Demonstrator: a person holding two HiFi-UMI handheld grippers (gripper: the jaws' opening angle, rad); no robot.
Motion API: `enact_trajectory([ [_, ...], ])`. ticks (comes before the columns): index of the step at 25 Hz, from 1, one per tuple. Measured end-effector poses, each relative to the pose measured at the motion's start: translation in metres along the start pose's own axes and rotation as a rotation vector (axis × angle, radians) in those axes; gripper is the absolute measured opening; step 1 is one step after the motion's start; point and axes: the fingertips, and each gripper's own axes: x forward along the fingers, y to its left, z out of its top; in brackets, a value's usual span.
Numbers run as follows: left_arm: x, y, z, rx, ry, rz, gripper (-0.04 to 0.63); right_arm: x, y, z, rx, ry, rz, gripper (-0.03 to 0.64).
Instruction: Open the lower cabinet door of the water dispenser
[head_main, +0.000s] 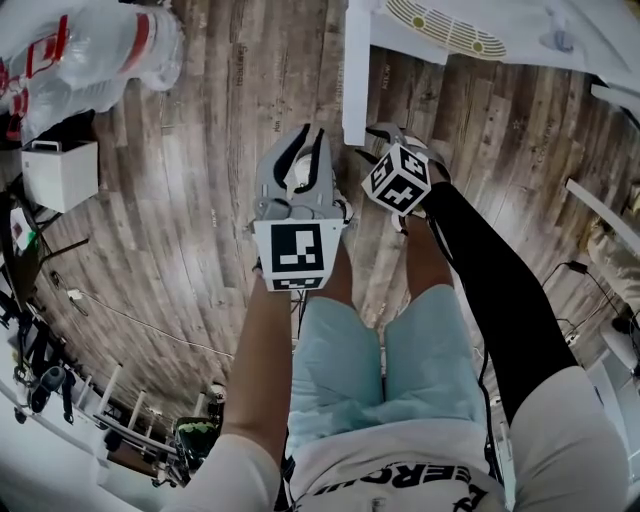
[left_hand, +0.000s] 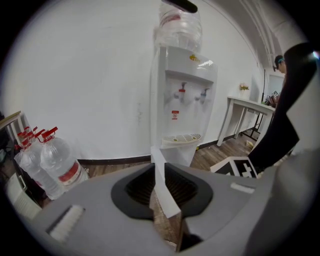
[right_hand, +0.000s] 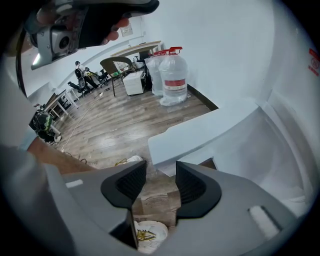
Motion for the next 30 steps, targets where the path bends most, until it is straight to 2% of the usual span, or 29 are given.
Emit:
enact_trajectory([
  [30, -0.033, 0.108, -0.014, -0.046, -0.001, 0.054, 0.060, 0.044, 0.019, 0.092, -0.052, 0.042, 0.018, 0.169],
])
